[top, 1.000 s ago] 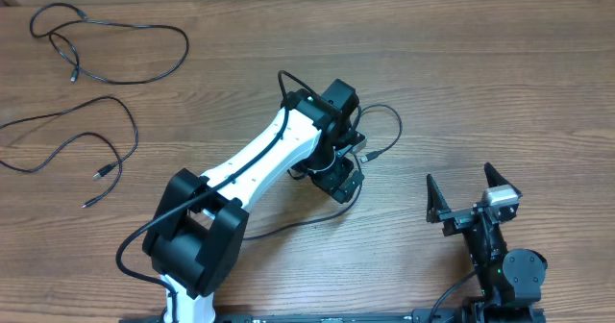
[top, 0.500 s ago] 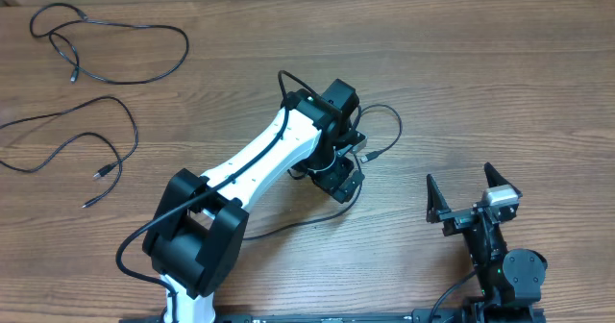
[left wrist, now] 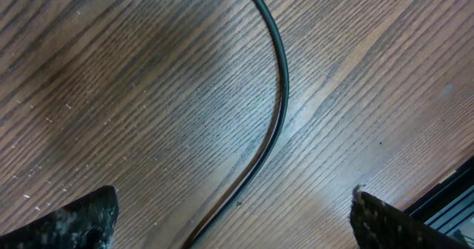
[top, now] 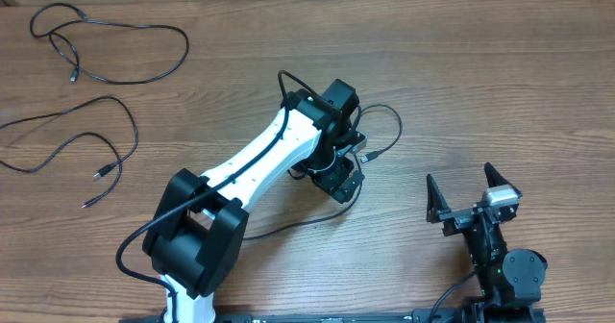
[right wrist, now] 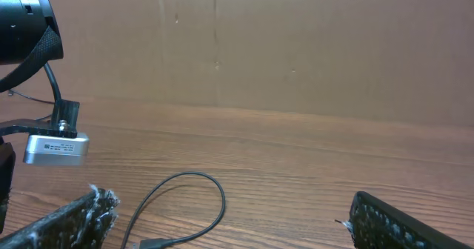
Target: Untangle cables
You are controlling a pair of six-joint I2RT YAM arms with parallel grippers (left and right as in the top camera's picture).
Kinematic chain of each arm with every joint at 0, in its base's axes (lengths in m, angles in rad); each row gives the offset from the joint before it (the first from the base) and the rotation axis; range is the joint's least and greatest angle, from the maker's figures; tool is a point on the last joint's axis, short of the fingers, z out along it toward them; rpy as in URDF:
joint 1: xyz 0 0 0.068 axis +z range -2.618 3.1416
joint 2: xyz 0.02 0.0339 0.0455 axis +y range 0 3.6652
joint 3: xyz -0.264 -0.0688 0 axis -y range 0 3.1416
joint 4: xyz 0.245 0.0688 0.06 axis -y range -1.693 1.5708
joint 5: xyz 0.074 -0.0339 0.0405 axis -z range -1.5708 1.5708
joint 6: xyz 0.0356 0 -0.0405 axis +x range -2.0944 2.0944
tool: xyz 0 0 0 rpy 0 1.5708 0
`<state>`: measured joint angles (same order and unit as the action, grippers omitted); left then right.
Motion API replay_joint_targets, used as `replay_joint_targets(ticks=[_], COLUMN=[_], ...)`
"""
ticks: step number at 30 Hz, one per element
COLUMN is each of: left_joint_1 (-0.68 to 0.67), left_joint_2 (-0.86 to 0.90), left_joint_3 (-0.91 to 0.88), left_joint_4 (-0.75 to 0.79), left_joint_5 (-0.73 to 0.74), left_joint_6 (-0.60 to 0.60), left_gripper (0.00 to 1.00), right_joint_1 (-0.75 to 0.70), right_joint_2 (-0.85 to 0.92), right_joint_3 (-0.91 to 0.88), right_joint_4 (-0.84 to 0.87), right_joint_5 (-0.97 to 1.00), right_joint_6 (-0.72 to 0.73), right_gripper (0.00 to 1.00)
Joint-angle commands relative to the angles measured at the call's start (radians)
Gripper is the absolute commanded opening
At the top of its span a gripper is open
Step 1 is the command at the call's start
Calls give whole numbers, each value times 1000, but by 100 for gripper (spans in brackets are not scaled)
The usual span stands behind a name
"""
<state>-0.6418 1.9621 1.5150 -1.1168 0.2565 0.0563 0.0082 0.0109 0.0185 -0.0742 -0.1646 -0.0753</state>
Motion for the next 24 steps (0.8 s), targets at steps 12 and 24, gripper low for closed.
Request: replay_joint_targets(ticks=[12,24], left_joint_1=[-8,-8], left_joint_2=[13,13], left_joint_3=[-8,-8], left_joint_4=[4,12], left_joint_5=[-5,-5], left_joint_6=[19,7], left_gripper=[99,100], right_joint_1=[3,3], right_joint_2=[-8,-8], right_joint_3=[-10,-10], right_joint_4=[5,5], right_joint_5=[7,7], right_joint_6=[-1,-1], right_gripper=[100,100])
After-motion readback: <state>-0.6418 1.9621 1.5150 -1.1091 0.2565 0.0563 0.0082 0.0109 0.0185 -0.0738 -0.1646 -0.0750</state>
